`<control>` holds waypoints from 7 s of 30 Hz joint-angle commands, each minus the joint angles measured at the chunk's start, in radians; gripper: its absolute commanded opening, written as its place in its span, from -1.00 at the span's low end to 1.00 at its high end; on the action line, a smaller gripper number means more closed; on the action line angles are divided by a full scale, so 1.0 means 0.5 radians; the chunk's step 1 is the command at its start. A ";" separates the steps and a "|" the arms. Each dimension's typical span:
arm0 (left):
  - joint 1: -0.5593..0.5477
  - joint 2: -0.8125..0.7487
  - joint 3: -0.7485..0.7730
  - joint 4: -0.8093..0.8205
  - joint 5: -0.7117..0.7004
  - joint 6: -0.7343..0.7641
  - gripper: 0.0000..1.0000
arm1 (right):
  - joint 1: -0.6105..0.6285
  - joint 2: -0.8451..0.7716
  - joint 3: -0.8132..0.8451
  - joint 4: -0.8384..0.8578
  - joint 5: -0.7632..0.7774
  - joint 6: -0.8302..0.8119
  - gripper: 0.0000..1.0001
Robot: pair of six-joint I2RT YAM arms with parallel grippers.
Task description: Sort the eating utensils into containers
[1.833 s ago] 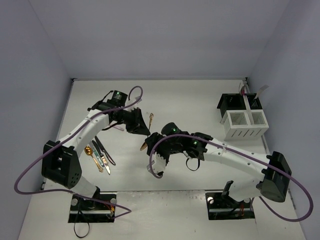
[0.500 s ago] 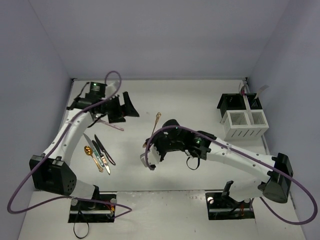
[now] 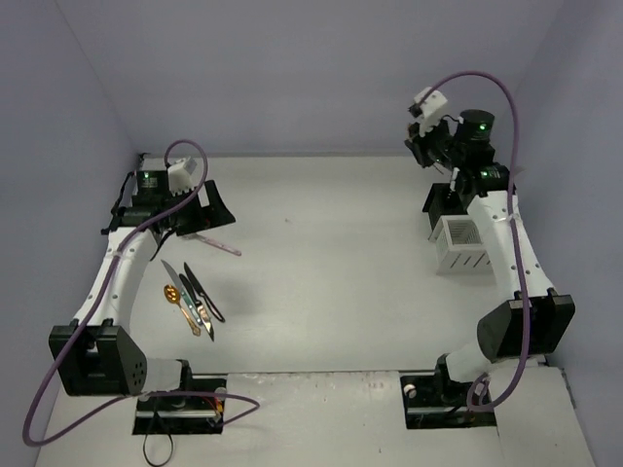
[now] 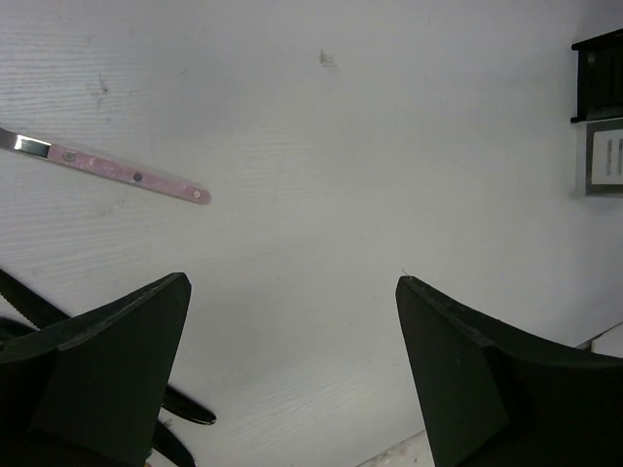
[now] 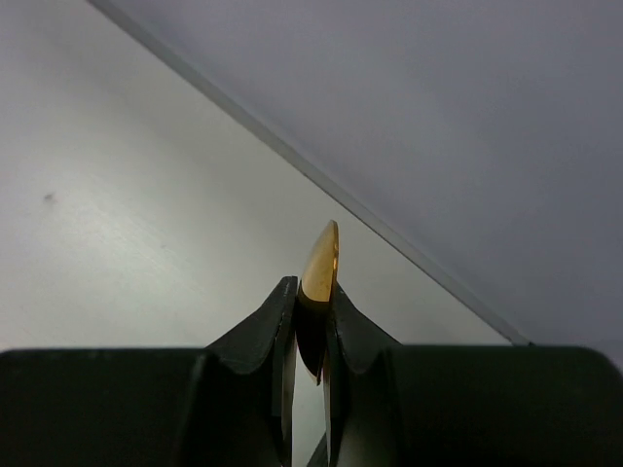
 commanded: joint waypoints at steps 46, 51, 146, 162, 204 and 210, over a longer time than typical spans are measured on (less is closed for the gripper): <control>-0.004 0.058 -0.060 0.132 -0.721 -0.052 0.72 | -0.777 0.299 0.031 0.459 -0.537 0.735 0.16; -0.013 0.199 -0.045 0.026 -1.006 -0.143 0.71 | -0.738 0.225 0.131 0.458 -0.555 0.790 0.18; -0.750 0.049 -0.219 2.222 0.796 -0.860 -1.00 | 0.613 0.283 0.160 0.547 -0.763 1.792 -0.47; -0.771 0.095 -0.126 1.942 0.698 -0.646 -1.00 | 0.638 0.304 0.130 0.566 -0.699 1.824 -0.69; -0.351 0.071 0.214 0.138 -0.146 0.425 0.76 | -0.930 0.154 0.277 0.011 -0.755 0.469 -1.00; -0.351 0.056 0.179 0.145 -0.202 0.456 0.76 | -0.879 0.229 0.241 0.016 -0.720 0.369 -1.00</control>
